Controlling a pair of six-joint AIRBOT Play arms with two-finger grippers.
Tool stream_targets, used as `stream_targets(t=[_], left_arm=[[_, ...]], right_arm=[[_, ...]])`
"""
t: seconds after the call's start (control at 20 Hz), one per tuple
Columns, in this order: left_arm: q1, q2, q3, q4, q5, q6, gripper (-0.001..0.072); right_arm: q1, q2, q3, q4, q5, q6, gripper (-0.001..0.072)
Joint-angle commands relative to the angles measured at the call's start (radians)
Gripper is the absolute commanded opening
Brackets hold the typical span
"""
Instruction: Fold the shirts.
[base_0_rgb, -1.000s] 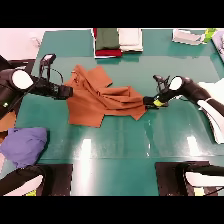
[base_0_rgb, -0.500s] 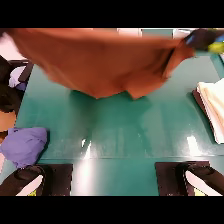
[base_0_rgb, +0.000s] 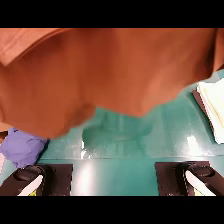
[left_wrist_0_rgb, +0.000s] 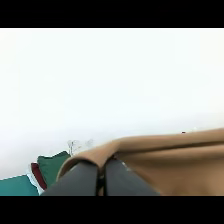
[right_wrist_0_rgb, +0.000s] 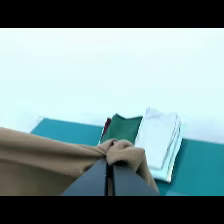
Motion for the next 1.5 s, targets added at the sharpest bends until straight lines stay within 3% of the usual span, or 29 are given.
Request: stream_targets(t=[0.0,0.25,0.5,0.7,0.9,1.05,1.2,1.45], left_arm=[[0.001,-0.062,0.019,0.042,-0.088,0.016,0.0021],[0.002,-0.328,-0.139,0.226,-0.338,0.021,0.0022],[0.002,-0.641,-0.374,0.225,-0.185,0.022,0.0022],[0.020,-0.816,-0.375,0.224,-0.041,0.029,0.0022],[0.068,-0.841,-0.373,0.207,-0.027,0.029,0.0022],[0.089,-0.841,-0.365,0.142,-0.164,0.049,0.0022],[0.089,-0.849,-0.373,0.051,-0.289,0.143,0.0022],[0.089,-0.849,-0.473,0.055,-0.259,0.141,0.0022]], right_arm=[[0.000,-0.096,0.106,-0.010,0.104,0.008,0.0015],[0.000,-0.294,-0.113,-0.007,0.190,0.008,0.0015],[-0.008,-0.532,-0.391,-0.016,0.108,-0.016,0.0015],[-0.025,-0.706,-0.410,-0.016,0.013,-0.017,0.0015],[-0.029,-0.815,-0.269,-0.017,0.047,-0.046,0.0015],[-0.029,-0.814,-0.217,-0.026,0.105,-0.074,0.0015],[-0.005,-0.758,-0.313,-0.127,0.142,-0.072,0.0014],[0.045,-0.690,-0.546,-0.172,0.095,-0.067,0.0016]])
